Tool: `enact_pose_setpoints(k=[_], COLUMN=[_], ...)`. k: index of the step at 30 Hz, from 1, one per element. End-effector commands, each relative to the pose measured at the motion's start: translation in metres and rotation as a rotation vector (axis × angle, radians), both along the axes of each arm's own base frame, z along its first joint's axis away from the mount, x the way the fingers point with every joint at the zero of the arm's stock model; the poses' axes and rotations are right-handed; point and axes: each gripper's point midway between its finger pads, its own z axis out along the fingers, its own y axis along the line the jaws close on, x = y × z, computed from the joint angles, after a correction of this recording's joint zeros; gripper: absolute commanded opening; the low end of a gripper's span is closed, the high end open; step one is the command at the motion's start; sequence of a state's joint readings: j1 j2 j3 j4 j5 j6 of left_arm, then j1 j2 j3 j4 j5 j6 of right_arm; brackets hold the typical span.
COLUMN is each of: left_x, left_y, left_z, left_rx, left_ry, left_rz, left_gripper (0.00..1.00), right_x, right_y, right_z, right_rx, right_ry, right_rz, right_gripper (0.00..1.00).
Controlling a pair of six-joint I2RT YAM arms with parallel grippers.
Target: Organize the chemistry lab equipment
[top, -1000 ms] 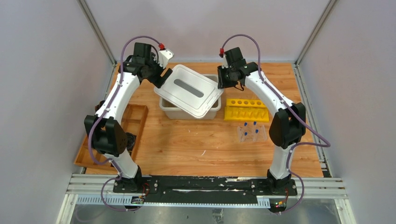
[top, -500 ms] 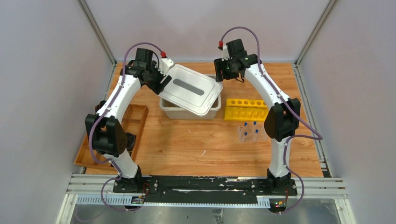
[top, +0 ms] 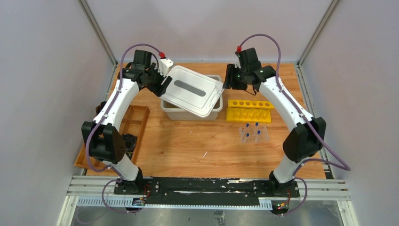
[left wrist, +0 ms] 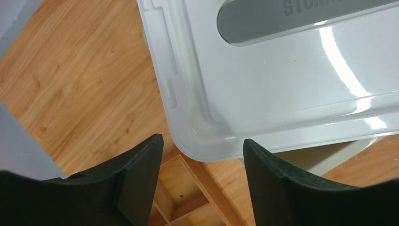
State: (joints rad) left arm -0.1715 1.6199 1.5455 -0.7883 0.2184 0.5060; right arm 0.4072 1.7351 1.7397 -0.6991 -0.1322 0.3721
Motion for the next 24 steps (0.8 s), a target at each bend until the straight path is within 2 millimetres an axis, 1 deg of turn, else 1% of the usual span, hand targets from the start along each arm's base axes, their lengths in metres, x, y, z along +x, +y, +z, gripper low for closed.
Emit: enact_pose_setpoints(k=[1,2,3,7,10,12,14,17,21,24], left_x=[-0.004,-0.003,-0.001,0.012,0.023,0.027,0.027,0.025,0.021,0.020], left_y=[0.000,0.001,0.002,0.015,0.026,0.029,0.027,0.019,0.009,0.010], left_z=[0.011,0.014,0.016,0.027,0.023,0.018,0.011,0.004,-0.001,-0.007], left_rx=[-0.038,-0.035,-0.030,0.007,0.022,0.021,0.017,-0.017,-0.066,-0.059], left_ry=[-0.013,-0.019,-0.028,-0.065,-0.060,-0.049,-0.034,-0.007,0.022,0.033], left_rz=[0.030,0.036,0.041,0.073,0.103,0.104,0.090,0.065,0.042,0.041], left_gripper=[0.68,0.68,0.68,0.67,0.64,0.63,0.63,0.64,0.64,0.64], right_x=[-0.022,-0.024,-0.024,-0.022,-0.019,-0.017,-0.016,-0.013,-0.009,-0.004], right_y=[0.013,0.015,0.017,0.026,0.032,0.034,0.034,0.032,0.029,0.025], right_z=[-0.012,-0.019,-0.022,-0.029,-0.033,-0.036,-0.040,-0.047,-0.052,-0.053], right_rx=[0.090,0.095,0.099,0.105,0.098,0.094,0.083,0.059,0.024,-0.011], right_ry=[0.025,0.034,0.039,0.063,0.069,0.073,0.078,0.079,0.077,0.073], right_rz=[-0.079,-0.077,-0.075,-0.052,-0.043,-0.041,-0.042,-0.049,-0.052,-0.049], right_gripper=[0.52,0.52,0.52,0.53,0.54,0.55,0.55,0.56,0.56,0.55])
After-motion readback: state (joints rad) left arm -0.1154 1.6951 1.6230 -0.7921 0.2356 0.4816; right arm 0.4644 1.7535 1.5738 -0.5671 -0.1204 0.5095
